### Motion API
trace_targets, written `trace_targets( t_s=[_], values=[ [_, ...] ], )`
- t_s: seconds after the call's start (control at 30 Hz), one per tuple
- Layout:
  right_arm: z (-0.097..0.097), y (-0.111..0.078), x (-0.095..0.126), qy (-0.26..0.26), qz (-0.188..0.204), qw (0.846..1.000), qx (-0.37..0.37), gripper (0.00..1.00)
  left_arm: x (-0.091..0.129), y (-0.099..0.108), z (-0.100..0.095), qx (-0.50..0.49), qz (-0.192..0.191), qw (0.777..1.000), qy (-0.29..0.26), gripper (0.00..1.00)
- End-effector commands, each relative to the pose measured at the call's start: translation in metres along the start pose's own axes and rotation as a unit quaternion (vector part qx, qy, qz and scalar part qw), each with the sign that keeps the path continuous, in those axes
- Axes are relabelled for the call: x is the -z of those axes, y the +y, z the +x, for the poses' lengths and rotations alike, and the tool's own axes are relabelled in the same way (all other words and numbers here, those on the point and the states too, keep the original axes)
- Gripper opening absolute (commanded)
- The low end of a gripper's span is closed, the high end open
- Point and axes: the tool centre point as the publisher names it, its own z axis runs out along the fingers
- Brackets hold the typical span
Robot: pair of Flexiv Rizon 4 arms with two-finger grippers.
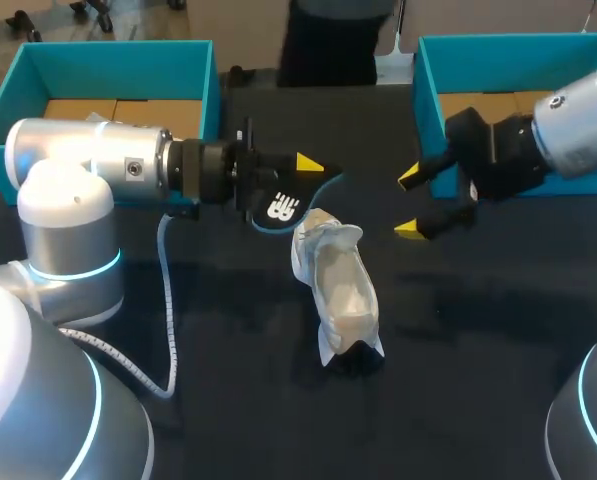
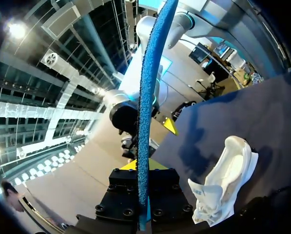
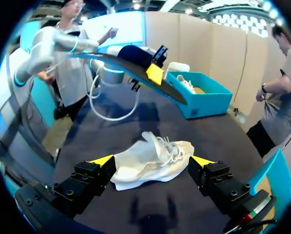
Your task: Take the shoe out of the shoebox, open the shoe tongue, remove and reinsert the insole, then place the shoe into the shoebox
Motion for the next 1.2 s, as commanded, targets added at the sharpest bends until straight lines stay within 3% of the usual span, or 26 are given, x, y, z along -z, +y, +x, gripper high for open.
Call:
trace_targets(
  t_s=[0.03, 0.57, 0.8, 1.2],
  values=[
    [-0.008, 0.003, 0.004, 0.030, 0.046, 0.998, 0.011, 1.00, 0.000, 0.000, 0.001, 0.000, 0.000, 1.000, 0.000, 0.00],
    [-0.008, 0.003, 0.004, 0.030, 0.046, 0.998, 0.011, 1.00, 0.000, 0.000, 0.001, 0.000, 0.000, 1.000, 0.000, 0.00],
    [-0.008, 0.003, 0.004, 0.030, 0.046, 0.998, 0.011, 1.00, -0.003, -0.019, 0.004, 0.045, 0.034, 0.998, -0.015, 0.00],
    [-0.006, 0.004, 0.004, 0.025, 0.039, 0.999, 0.026, 1.00, -0.005, -0.045, 0.017, 0.117, 0.041, 0.992, -0.022, 0.00]
  ],
)
